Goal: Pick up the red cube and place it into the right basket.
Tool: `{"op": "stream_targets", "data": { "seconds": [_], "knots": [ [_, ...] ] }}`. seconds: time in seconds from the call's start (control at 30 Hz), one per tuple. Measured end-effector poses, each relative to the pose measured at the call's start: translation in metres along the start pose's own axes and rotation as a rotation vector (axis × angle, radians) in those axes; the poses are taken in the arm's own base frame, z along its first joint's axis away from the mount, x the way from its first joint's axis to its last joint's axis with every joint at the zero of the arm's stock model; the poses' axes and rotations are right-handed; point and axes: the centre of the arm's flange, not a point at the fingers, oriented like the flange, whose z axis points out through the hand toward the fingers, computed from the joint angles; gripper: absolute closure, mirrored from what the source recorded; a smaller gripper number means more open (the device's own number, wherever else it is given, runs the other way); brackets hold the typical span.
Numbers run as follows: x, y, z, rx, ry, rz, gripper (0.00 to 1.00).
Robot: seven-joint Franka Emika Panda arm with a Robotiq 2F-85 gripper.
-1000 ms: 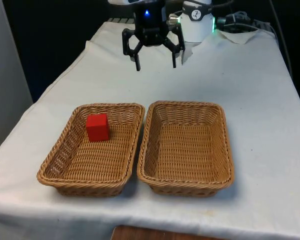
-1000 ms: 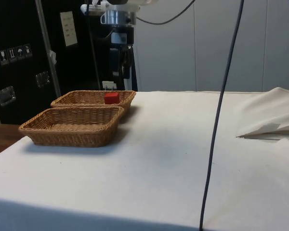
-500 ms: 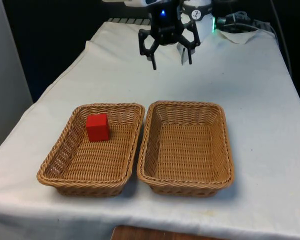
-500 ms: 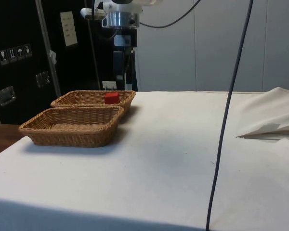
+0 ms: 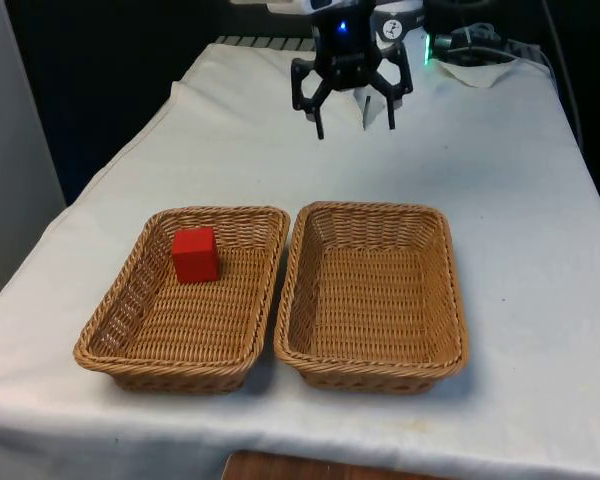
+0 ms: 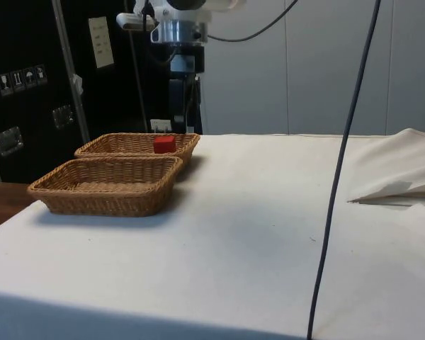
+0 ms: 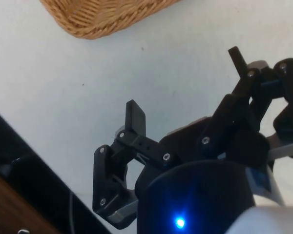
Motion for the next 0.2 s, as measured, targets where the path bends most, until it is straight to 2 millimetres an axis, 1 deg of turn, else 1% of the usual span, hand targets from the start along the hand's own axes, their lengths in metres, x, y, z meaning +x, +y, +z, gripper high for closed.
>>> {"op": "stream_targets", "data": {
  "seconds": [0.2],
  "knots": [
    [0.0018, -0.0026, 0.0024, -0.024, 0.002, 0.004, 0.00]
  ]
}}
